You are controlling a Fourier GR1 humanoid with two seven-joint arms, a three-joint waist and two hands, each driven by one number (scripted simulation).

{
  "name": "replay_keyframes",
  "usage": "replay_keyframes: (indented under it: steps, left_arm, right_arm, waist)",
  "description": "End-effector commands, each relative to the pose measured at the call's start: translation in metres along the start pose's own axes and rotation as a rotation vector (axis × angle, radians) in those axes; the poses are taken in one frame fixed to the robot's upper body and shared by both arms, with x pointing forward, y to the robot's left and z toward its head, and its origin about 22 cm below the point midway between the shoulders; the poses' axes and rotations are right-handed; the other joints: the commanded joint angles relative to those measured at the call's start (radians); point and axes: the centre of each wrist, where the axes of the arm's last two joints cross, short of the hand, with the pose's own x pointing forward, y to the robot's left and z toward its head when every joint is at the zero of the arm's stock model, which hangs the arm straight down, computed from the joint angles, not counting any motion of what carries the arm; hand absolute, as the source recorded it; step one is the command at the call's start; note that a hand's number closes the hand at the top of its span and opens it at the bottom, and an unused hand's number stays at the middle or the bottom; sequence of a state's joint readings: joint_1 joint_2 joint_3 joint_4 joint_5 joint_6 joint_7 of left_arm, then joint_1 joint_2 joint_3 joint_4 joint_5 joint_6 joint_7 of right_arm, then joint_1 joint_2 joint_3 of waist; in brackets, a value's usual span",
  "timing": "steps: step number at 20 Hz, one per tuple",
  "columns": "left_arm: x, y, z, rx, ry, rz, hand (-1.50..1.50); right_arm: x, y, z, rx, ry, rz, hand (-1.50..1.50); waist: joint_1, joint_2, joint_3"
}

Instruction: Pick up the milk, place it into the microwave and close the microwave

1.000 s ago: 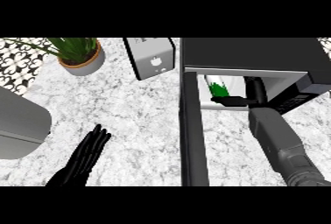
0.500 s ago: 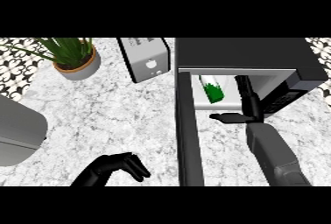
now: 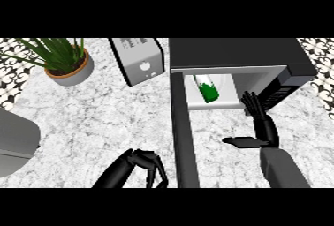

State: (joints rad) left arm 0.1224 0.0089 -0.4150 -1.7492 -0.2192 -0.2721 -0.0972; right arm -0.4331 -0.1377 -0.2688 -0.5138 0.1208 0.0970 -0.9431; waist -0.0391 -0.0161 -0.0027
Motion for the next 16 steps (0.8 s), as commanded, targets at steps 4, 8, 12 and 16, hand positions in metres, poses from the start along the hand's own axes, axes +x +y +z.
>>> replay_keyframes:
  steps: [4, 8, 12, 16]
  left_arm:
    - [-0.028, -0.025, -0.025, -0.175, 0.083, -0.018, 1.5]
    - [-0.035, -0.058, -0.033, -0.23, 0.08, 0.011, 1.5]
    - [-0.046, -0.077, -0.04, -0.313, 0.063, 0.016, 1.5]
    - [-0.051, -0.095, -0.055, -0.357, 0.08, -0.071, 1.5]
  right_arm:
    - [0.01, -0.025, 0.057, -0.014, -0.03, 0.003, -1.5]
    - [0.033, -0.037, 0.077, -0.011, -0.033, 0.018, -1.5]
    - [0.066, -0.055, 0.097, -0.037, -0.061, 0.031, -1.5]
    - [0.098, -0.059, 0.104, -0.034, -0.091, 0.002, -1.5]
  waist:
    - [-0.018, 0.005, -0.001]
    - [-0.025, 0.007, -0.002]
    - [-0.011, 0.011, -0.001]
    - [-0.035, 0.013, -0.002]
